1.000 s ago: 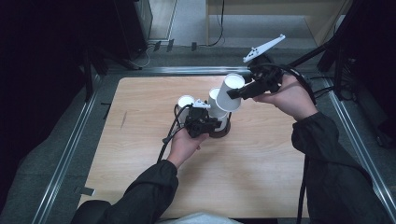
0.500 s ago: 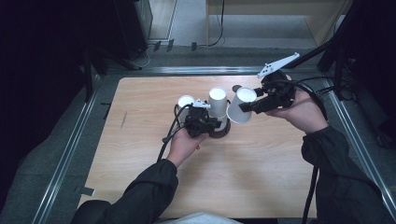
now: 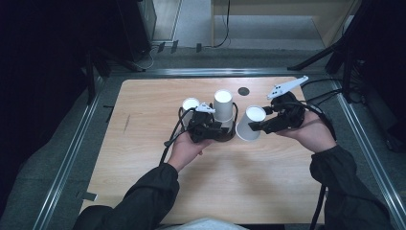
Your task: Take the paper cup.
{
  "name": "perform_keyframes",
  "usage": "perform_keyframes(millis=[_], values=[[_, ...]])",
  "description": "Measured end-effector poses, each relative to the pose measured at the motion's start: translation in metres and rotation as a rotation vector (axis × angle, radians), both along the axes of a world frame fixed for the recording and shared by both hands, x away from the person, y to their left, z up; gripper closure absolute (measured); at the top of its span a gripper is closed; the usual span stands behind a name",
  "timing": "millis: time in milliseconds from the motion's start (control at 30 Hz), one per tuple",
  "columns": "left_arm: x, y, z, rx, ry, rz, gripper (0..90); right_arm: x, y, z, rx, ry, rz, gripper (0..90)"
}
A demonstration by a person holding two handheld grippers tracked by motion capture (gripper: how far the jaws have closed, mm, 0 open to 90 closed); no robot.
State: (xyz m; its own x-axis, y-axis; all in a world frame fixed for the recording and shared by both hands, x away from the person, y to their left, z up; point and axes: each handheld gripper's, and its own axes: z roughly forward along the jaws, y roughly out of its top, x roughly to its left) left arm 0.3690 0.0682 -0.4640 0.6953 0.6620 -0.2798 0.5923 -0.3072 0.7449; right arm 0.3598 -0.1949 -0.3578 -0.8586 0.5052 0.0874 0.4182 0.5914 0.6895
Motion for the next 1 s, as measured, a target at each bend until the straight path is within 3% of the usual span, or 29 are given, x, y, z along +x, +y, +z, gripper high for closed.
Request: perform_keyframes(millis=[267,367,633,767,800,1000], values=[[-0.01,0.011,0.004,0.01,0.009,-0.061,43.4,-0.006,0.0,-0.013,0.014,0.006,0.003,34.9],[-0.016,0.018,0.007,0.0,0.007,-0.105,38.7,-0.009,0.001,-0.02,0.019,0.014,0.007,34.9],[-0.028,0.039,0.008,-0.058,0.02,-0.156,30.3,-0.014,0.007,-0.04,0.041,0.038,0.029,34.8],[-0.034,0.047,0.007,-0.047,0.019,-0.191,24.6,-0.016,0.014,-0.052,0.044,0.051,0.048,34.8],[-0.035,0.049,0.006,-0.048,0.02,-0.205,18.8,-0.017,0.016,-0.055,0.04,0.048,0.054,34.8],[-0.04,0.062,0.003,-0.073,0.021,-0.259,15.6,-0.021,0.026,-0.068,0.042,0.068,0.076,34.8]])
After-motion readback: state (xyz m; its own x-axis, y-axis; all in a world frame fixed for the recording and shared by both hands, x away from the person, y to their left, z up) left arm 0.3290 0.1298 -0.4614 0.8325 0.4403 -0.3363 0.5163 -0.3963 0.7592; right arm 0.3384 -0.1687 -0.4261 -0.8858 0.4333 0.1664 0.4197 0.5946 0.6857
